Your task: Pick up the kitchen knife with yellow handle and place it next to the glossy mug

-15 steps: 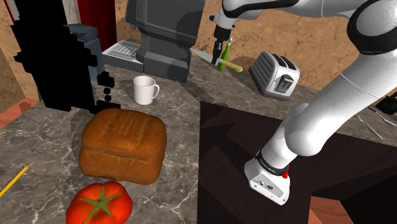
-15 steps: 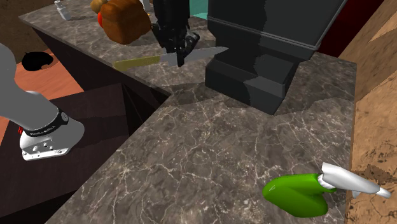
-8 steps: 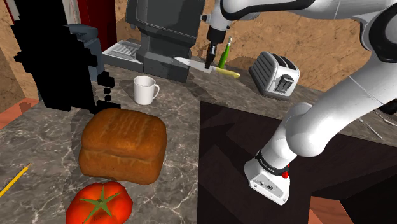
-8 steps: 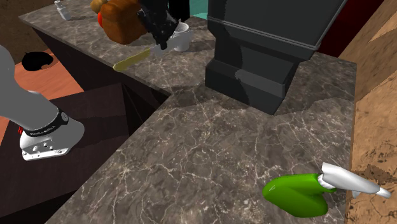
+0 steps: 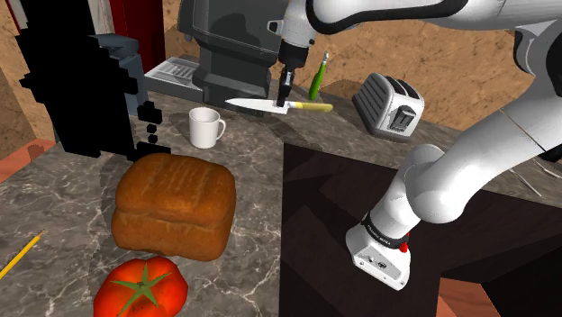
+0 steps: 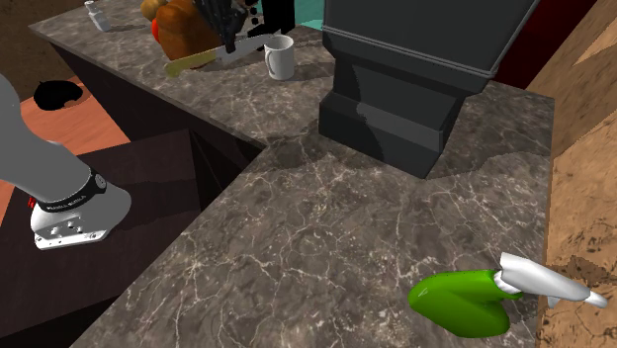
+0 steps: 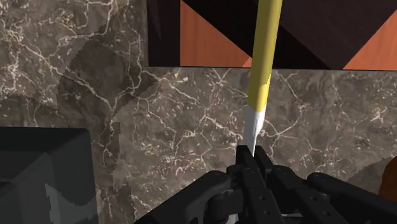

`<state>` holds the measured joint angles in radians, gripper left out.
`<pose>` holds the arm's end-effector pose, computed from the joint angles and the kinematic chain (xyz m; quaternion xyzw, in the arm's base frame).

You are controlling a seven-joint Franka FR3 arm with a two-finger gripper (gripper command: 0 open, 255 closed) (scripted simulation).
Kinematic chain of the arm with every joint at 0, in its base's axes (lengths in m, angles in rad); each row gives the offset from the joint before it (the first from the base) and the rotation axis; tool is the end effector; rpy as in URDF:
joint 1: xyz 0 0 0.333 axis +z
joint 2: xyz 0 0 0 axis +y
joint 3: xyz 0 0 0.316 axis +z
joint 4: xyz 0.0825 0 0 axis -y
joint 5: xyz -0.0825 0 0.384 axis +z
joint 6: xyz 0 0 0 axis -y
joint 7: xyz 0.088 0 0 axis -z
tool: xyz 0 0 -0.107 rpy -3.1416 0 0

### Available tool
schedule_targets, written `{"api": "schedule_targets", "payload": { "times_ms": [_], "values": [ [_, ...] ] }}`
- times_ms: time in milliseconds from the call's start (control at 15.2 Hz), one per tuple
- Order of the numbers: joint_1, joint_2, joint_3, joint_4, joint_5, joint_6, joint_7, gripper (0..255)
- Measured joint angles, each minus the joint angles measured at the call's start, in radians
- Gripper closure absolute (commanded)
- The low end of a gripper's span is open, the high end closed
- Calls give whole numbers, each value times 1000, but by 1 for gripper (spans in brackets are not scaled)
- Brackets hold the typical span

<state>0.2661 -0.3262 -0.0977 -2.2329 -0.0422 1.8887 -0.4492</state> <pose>0.4476 0.0700 0.5007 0.9497 0.3129 -0.0101 0.0030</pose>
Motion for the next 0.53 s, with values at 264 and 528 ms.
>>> {"api": "schedule_targets", "payload": {
  "times_ms": [264,528],
  "values": [
    [40,-2,64,-5,23,2,93,255],
    [69,1,111,-21,41,19,161,255]
  ]
}}
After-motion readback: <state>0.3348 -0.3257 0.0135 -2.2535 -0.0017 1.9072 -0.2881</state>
